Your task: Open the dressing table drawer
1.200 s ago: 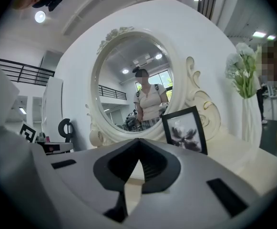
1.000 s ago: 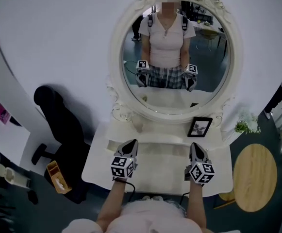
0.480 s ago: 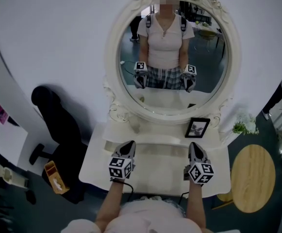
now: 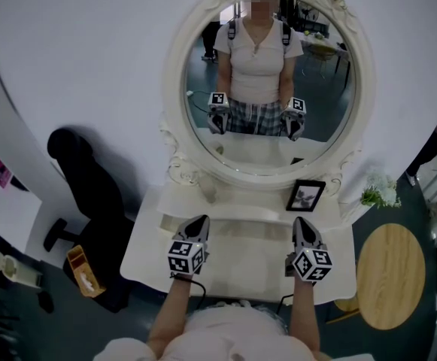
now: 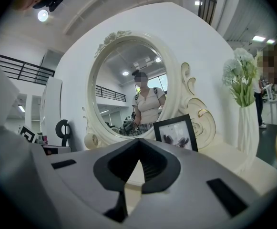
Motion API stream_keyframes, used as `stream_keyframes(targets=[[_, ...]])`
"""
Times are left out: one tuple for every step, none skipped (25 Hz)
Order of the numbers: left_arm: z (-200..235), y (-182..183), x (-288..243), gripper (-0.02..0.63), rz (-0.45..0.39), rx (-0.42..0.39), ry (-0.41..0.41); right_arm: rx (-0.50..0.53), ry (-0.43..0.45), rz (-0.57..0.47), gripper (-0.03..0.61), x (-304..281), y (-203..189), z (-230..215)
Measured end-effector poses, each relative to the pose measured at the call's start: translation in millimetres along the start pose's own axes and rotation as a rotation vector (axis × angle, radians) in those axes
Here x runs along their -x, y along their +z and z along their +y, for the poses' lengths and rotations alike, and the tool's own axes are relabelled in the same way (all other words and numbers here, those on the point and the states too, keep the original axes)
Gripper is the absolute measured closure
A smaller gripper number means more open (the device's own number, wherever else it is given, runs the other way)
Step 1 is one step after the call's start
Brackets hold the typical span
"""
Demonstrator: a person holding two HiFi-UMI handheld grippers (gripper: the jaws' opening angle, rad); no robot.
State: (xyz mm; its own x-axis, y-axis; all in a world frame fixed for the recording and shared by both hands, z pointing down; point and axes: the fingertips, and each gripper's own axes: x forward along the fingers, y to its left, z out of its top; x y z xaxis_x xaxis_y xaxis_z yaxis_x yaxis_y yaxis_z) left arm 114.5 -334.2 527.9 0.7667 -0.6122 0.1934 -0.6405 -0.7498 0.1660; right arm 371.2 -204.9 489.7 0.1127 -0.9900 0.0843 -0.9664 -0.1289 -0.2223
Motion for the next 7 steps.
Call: stream_keyframes(targets=[[0.4,0.4,0.3,0.586,-0.001,0.0,0.001,0.0,0.0,0.0,0.563,-0.1,0.0,0.0],[1.0,0.9,0.8,0.586,-0.002,0.0,0.003,0.001,0.001,0.0,0.563,-0.4,0.1,0.2],[1.8,1.3,1.4,0.586,-0.004,0.001,0.005,0.001,0.002,0.0,0.563,-0.7,0.3,0.6],[2.3,1.5,2.1,0.586,-0.004,0.003,0.008,0.003,0.004,0.0,0.563,-1.0,0.5,0.8],[2.7,1.5,2.8,0.586,-0.005,0.005,0.011,0.004,0.006,0.0,0.563,-1.2,0.9,0.9],[3.0,1.4,3.4,0.586,-0.007,0.009,0.014,0.006,0.008,0.0,0.563,-1.4,1.3,0.9],[3.2,1.3,4.0,0.586,-0.008,0.012,0.017,0.007,0.01,0.0,0.563,-1.6,1.7,0.9]])
